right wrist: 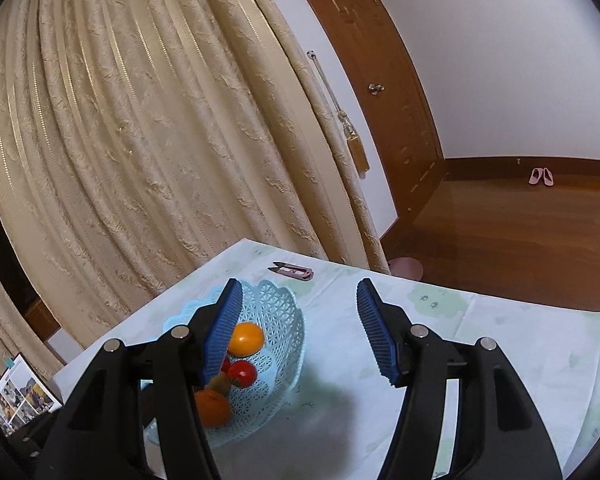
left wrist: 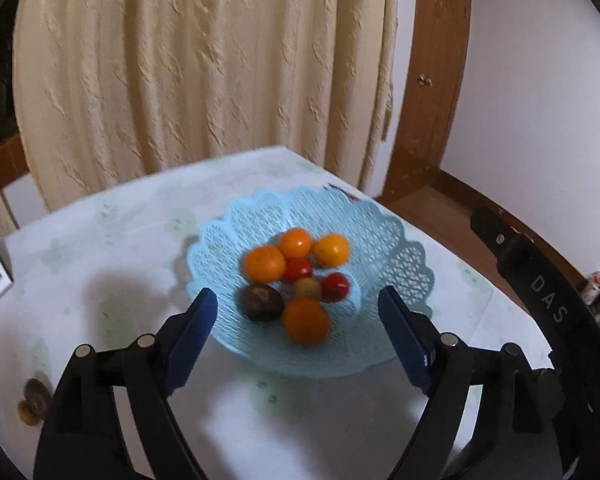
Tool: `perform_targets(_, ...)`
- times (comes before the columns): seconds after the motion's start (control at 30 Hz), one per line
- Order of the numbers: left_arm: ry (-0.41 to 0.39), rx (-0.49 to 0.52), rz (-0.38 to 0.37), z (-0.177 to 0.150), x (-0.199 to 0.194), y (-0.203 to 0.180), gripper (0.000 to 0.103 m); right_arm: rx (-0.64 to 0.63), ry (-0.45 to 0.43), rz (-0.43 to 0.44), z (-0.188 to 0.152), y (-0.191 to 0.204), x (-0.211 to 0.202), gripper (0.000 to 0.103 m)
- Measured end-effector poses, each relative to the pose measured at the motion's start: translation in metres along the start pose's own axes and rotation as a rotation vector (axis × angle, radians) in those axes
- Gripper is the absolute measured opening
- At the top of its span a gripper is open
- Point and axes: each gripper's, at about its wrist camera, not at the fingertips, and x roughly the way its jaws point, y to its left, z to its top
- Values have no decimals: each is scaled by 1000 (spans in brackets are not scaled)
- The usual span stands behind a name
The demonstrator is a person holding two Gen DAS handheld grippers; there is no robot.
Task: Organize fruits
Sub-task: 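Carry the small fruit into the basket with the right tool while the left tool drops the orange, then move both open tools back to the last two fruits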
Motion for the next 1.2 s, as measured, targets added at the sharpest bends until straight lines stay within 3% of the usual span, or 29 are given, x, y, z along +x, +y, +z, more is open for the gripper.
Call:
perform_targets(0.13, -11, 10, 40, -1, -6, 8, 82, -5, -8, -7, -1, 0, -1, 66)
perform_targets(0.47, -17, -20, 96, -7, -25, 31, 89, -93, -32, 4, -10, 18, -4, 67)
perform_targets(0.97, -3, -132, 238, -37, -71, 105, 89, -194, -7, 65, -27, 42, -3, 68)
perform_targets(1.2, 12, -188, 320, -68, -97, 154, 89, -232, 25, 79, -34, 50, 1, 68)
